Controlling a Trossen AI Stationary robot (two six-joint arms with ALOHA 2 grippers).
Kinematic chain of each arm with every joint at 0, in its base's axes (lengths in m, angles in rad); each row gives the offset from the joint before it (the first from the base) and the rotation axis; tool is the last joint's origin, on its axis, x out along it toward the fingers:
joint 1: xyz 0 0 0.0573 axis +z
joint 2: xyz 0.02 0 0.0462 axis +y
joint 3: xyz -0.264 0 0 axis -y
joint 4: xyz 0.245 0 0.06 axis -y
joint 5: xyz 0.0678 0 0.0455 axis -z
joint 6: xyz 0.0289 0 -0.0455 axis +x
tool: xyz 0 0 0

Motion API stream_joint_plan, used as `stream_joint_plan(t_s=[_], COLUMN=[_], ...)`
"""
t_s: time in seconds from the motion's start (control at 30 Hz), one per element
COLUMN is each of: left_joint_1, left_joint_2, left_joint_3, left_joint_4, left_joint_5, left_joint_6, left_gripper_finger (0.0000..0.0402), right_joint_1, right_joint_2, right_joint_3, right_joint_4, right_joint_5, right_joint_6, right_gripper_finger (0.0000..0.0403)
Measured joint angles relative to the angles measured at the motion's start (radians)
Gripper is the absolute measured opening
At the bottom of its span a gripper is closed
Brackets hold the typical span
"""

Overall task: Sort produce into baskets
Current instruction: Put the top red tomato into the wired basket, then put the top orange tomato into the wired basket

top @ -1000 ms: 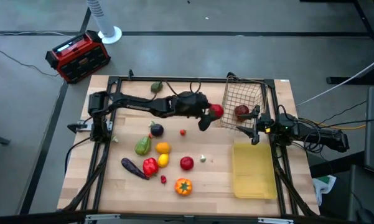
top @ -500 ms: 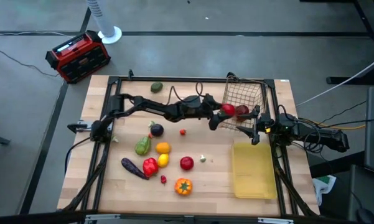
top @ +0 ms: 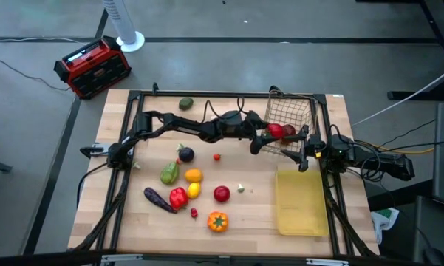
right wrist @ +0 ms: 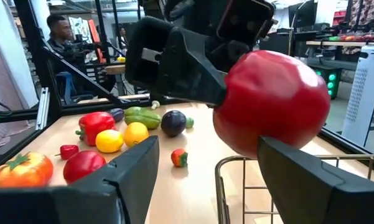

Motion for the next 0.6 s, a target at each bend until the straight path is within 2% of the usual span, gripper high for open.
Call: stream_joint_plan(t_s=[0.13, 0.3, 0.6], left_joint_1=[0.02, 0.023, 0.032], left_joint_2=[0.0, 0.0, 0.0], left_joint_3=[0.0, 0.0, 0.0], left_joint_4=[-0.005, -0.004, 0.025], left_joint_5=[0.079, 0.088, 0.083], left_joint_6=[-0.005, -0.003, 0.059], left_gripper_finger=[0.035, 0.0394, 0.0389], right_joint_1=[0.0, 0.0, 0.0], right_joint_2=[0.0, 0.0, 0.0], right_joint_3=[0.0, 0.0, 0.0], right_joint_4=[0.0, 0.0, 0.0], right_joint_5=[0.001, 0.001, 0.001], right_joint_6=[0.0, 0.0, -0.001], right_gripper_finger=[0.0269, 0.0269, 0.0269])
